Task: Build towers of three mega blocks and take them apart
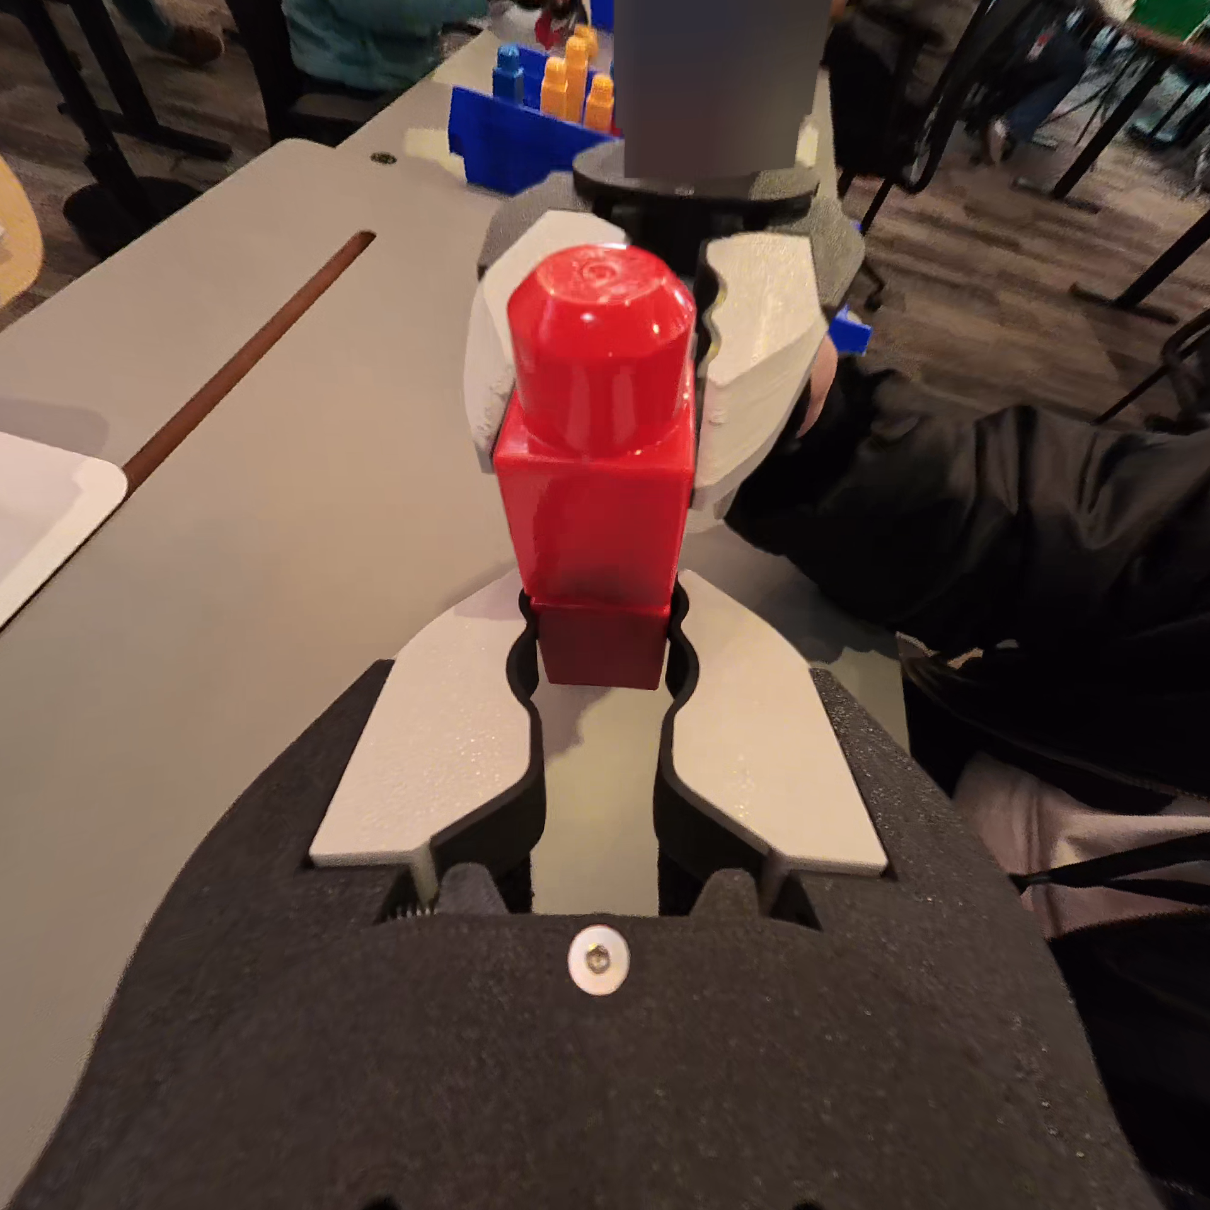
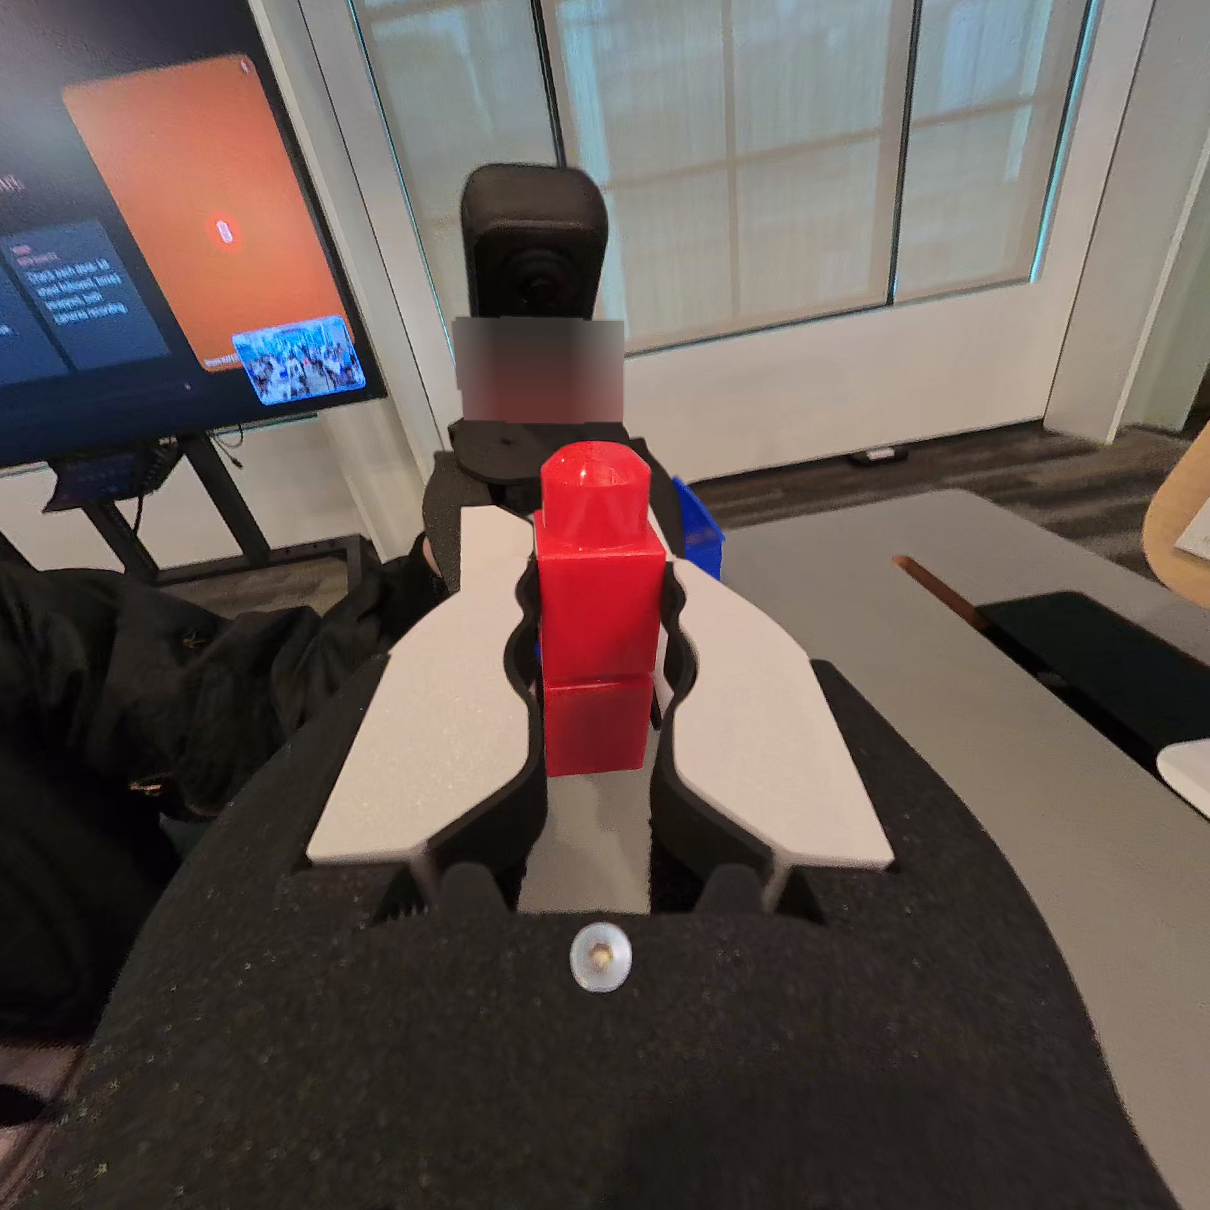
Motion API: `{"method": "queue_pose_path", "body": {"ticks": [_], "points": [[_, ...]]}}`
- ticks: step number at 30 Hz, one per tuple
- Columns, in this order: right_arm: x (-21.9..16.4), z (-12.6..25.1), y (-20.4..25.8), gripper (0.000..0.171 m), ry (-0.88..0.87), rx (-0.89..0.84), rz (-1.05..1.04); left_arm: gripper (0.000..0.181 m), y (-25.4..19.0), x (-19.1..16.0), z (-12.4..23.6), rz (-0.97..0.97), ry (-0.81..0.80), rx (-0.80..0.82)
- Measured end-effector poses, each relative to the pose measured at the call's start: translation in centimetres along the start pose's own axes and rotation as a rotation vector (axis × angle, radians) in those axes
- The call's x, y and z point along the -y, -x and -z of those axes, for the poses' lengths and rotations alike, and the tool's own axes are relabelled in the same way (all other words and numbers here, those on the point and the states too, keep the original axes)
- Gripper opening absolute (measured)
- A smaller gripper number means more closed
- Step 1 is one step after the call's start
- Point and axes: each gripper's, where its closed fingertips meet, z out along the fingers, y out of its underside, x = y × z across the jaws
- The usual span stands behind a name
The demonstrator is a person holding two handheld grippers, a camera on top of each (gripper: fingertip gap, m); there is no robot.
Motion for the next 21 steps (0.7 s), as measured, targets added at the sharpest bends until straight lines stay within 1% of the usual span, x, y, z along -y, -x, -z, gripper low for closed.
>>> {"method": "queue_pose_path", "body": {"ticks": [4,8,13,17,21], "points": [[0.4,-0.2,0.2,0.035,-0.036,-0.007,0.015,0.035,-0.1,0.3,0.3,-0.015,-0.021,-0.001],[-0.4,0.0,0.3,0.035,0.064,-0.021,-0.018,0.035,-0.1,-0.2,-0.1,-0.039,0.021,0.017],[0.2,0.1,0.3,0.035,0.036,-0.04,-0.003,0.035,-0.1,0.6,0.0,-0.024,-0.027,0.01],[0.1,-0.1,0.2,0.035,0.034,-0.051,-0.004,0.035,0.0,0.4,0.1,-0.018,-0.026,0.0],[-0.6,-0.1,0.2,0.035,0.087,-0.045,-0.008,0.035,0.1,-0.2,-0.2,-0.034,0.009,0.001]]}}
